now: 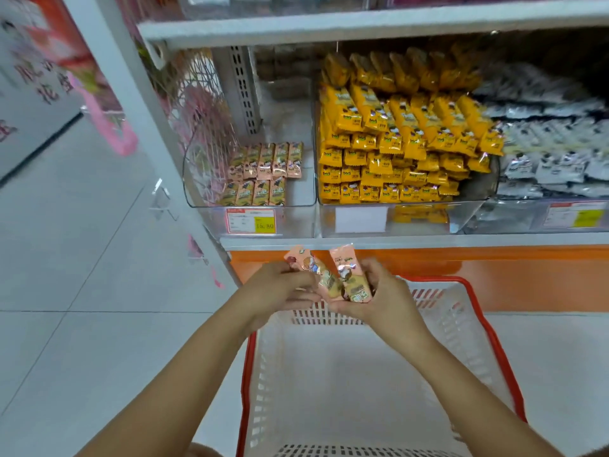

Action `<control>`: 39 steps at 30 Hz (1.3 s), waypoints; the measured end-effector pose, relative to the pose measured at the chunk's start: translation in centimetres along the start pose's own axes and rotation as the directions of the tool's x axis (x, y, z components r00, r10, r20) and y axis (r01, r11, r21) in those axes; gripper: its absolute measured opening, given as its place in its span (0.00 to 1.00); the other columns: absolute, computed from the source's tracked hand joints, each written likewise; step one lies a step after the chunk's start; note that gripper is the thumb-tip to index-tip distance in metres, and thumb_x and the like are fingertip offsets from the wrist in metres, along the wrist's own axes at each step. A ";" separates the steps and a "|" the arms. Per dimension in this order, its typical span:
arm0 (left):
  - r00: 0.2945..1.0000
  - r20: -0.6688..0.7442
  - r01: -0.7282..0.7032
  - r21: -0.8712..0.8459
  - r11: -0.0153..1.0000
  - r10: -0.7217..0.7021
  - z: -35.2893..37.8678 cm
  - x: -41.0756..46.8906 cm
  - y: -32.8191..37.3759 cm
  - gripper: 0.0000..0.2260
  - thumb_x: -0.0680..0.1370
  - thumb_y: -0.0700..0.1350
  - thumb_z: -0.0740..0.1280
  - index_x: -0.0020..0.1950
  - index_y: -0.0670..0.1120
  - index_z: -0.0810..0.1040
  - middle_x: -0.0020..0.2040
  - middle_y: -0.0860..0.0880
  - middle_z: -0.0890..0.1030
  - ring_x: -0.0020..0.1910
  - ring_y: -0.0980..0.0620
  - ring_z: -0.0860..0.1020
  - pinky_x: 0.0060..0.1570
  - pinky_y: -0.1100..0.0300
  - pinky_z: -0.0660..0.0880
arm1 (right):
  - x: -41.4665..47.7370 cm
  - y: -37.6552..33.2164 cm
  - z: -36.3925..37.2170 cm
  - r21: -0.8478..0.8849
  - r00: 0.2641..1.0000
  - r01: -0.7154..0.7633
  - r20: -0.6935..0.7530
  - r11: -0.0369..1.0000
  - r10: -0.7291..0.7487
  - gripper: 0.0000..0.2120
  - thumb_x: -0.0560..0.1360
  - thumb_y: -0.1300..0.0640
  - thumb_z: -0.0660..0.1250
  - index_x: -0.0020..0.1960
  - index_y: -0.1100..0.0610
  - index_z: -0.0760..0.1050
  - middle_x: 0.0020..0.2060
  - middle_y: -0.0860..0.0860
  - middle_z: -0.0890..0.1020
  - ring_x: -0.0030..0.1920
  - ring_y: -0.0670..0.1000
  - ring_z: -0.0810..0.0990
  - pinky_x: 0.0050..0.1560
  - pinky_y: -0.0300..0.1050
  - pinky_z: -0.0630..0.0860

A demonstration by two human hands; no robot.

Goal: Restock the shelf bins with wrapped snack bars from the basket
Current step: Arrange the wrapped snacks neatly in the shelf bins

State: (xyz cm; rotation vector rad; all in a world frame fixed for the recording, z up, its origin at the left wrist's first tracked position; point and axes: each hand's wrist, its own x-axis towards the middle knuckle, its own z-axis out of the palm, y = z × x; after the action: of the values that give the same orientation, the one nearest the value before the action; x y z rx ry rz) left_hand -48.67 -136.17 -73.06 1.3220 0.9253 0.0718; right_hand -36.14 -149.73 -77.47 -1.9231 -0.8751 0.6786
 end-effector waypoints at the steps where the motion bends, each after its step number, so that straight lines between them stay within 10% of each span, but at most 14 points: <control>1: 1.000 -0.012 -0.027 -0.024 0.999 0.027 0.0 -0.6 0.5 0.04 0.76 0.37 0.67 0.49 0.39 0.79 0.46 0.41 0.85 0.47 0.46 0.83 0.50 0.57 0.80 | -0.1 -0.9 -0.2 -0.010 0.999 0.019 -0.040 1.000 -0.020 0.24 0.61 0.51 0.82 0.51 0.46 0.73 0.40 0.41 0.82 0.39 0.37 0.80 0.35 0.33 0.74; 8: 0.965 -0.114 -0.257 -0.203 0.945 0.238 -1.7 -4.3 4.0 0.09 0.75 0.39 0.69 0.53 0.38 0.76 0.46 0.41 0.85 0.47 0.46 0.84 0.49 0.58 0.80 | -0.4 -7.3 -0.8 0.005 0.965 0.133 -0.229 0.991 -0.129 0.16 0.63 0.48 0.80 0.46 0.46 0.76 0.36 0.43 0.82 0.36 0.40 0.79 0.34 0.32 0.72; 16: 0.862 -0.283 -0.453 -0.058 0.890 0.420 -6.7 -3.6 10.4 0.04 0.78 0.42 0.65 0.47 0.44 0.79 0.38 0.51 0.84 0.41 0.54 0.83 0.47 0.59 0.80 | 3.0 -15.8 -2.9 -0.239 0.970 0.209 -0.071 0.948 -0.232 0.20 0.68 0.37 0.72 0.46 0.52 0.73 0.35 0.47 0.80 0.30 0.48 0.80 0.29 0.50 0.79; 22: 0.920 -0.250 -0.245 0.231 0.942 0.301 -8.8 1.8 14.6 0.08 0.78 0.39 0.66 0.56 0.39 0.78 0.45 0.45 0.79 0.48 0.47 0.78 0.51 0.59 0.72 | 8.0 -22.3 -6.1 -0.688 0.976 0.182 0.042 0.703 -0.212 0.23 0.75 0.42 0.67 0.33 0.58 0.68 0.32 0.52 0.71 0.36 0.52 0.72 0.30 0.44 0.63; 27: 0.986 -0.107 -0.052 0.525 0.850 0.127 -7.8 7.9 13.7 0.10 0.77 0.43 0.69 0.36 0.42 0.76 0.32 0.46 0.79 0.28 0.52 0.77 0.38 0.59 0.78 | 10.8 -24.6 -5.4 -0.777 0.976 0.177 0.059 0.604 -0.210 0.17 0.76 0.50 0.68 0.35 0.58 0.68 0.30 0.50 0.71 0.30 0.48 0.70 0.27 0.40 0.66; 32: 0.993 -0.066 -0.041 0.611 0.791 0.103 -6.8 11.5 12.2 0.08 0.75 0.43 0.71 0.39 0.40 0.77 0.41 0.40 0.83 0.40 0.45 0.82 0.56 0.50 0.78 | 13.7 -24.8 -3.9 -0.836 0.970 0.151 0.022 0.527 -0.242 0.15 0.77 0.57 0.65 0.33 0.57 0.66 0.32 0.51 0.71 0.33 0.49 0.72 0.31 0.42 0.69; 39: 0.971 -0.095 -0.081 0.731 0.678 0.219 -6.8 14.3 11.3 0.10 0.73 0.41 0.71 0.51 0.38 0.82 0.46 0.39 0.84 0.43 0.46 0.84 0.49 0.51 0.81 | 16.1 -24.4 -1.6 -0.886 0.962 0.108 -0.021 0.451 -0.273 0.07 0.77 0.55 0.64 0.44 0.58 0.75 0.41 0.52 0.73 0.48 0.56 0.78 0.39 0.44 0.70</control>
State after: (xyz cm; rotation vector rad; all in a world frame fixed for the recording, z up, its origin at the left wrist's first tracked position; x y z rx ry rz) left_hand -38.45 -119.80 -70.84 2.1720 1.0368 -0.0630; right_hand -32.68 -129.11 -56.94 -2.6614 -1.5053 -0.1865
